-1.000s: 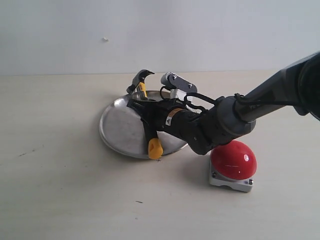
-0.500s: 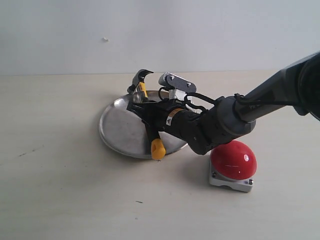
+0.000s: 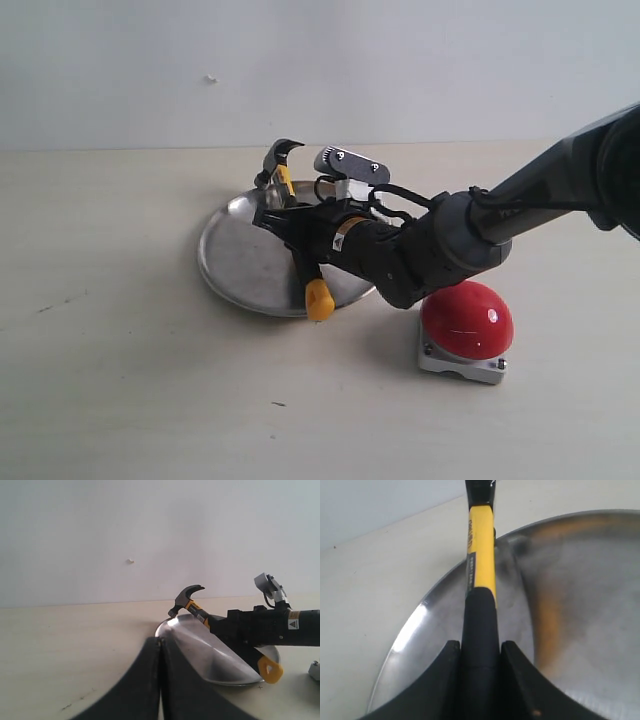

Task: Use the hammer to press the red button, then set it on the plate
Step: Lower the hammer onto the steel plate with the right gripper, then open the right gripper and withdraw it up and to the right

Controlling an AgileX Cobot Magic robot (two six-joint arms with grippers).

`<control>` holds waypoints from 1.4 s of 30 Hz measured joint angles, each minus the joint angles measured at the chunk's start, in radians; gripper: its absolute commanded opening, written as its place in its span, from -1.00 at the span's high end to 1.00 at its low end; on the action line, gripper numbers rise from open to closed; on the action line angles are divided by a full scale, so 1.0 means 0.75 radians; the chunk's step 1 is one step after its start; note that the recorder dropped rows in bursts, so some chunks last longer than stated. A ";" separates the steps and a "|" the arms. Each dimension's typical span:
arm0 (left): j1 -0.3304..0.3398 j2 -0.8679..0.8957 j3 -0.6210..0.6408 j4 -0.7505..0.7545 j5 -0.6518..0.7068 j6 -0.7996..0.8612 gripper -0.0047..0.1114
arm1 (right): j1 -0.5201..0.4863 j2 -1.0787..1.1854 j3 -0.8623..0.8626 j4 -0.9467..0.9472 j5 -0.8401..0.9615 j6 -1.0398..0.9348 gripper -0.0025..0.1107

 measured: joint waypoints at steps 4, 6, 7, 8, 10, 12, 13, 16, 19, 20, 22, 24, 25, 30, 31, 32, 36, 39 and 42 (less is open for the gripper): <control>0.000 0.000 0.000 0.000 0.000 0.000 0.92 | 0.000 0.000 -0.008 0.000 0.035 -0.016 0.33; 0.000 0.000 0.000 0.000 0.000 0.000 0.92 | 0.000 0.000 -0.010 0.002 0.044 -0.022 0.28; 0.000 0.000 0.000 0.000 0.000 0.000 0.92 | 0.000 0.000 -0.010 0.002 0.053 -0.022 0.27; 0.000 0.000 0.000 0.000 0.000 0.000 0.92 | 0.000 0.000 -0.011 0.003 0.064 -0.022 0.26; 0.000 0.000 0.000 0.000 0.000 0.000 0.92 | 0.000 0.000 -0.011 0.003 0.064 -0.022 0.26; 0.000 0.000 0.000 0.000 0.000 0.000 0.92 | 0.000 -0.003 -0.011 0.003 0.059 -0.025 0.26; 0.000 0.000 0.000 0.000 0.000 0.000 0.92 | 0.000 -0.005 -0.011 0.003 0.059 -0.025 0.26; 0.000 0.000 0.000 0.000 0.000 0.000 0.92 | 0.000 -0.006 -0.011 0.003 0.055 -0.025 0.26; 0.000 0.000 0.000 0.000 0.000 0.000 0.92 | 0.000 -0.014 -0.011 0.013 0.065 -0.039 0.26; 0.000 0.000 0.000 0.000 0.000 0.000 0.92 | 0.000 -0.024 -0.011 0.028 0.075 -0.061 0.26; 0.000 0.000 0.000 0.000 0.000 0.000 0.92 | 0.000 -0.046 -0.011 0.049 0.090 -0.102 0.26; 0.000 0.000 0.000 0.000 0.000 0.000 0.92 | 0.000 -0.081 -0.011 0.065 0.118 -0.138 0.28; 0.000 0.000 0.000 0.000 0.000 0.000 0.92 | 0.000 -0.102 -0.011 0.070 0.141 -0.149 0.31; 0.000 0.000 0.000 0.000 0.000 0.000 0.92 | 0.000 -0.211 -0.011 0.076 0.305 -0.183 0.83; 0.000 0.000 0.000 0.000 0.000 0.000 0.92 | 0.000 -0.236 -0.011 0.073 0.348 -0.201 0.96; 0.000 0.000 0.000 0.000 0.000 0.000 0.92 | 0.000 -0.263 -0.011 0.065 0.396 -0.227 0.96; 0.000 0.000 0.000 0.000 0.000 0.000 0.92 | 0.000 -0.378 -0.001 0.036 0.563 -0.291 0.96; 0.000 0.000 0.000 0.000 0.000 0.000 0.92 | 0.000 -0.493 0.069 0.032 0.602 -0.315 0.96; 0.000 0.000 0.000 0.000 0.000 0.000 0.92 | 0.000 -0.627 0.189 0.032 0.606 -0.350 0.96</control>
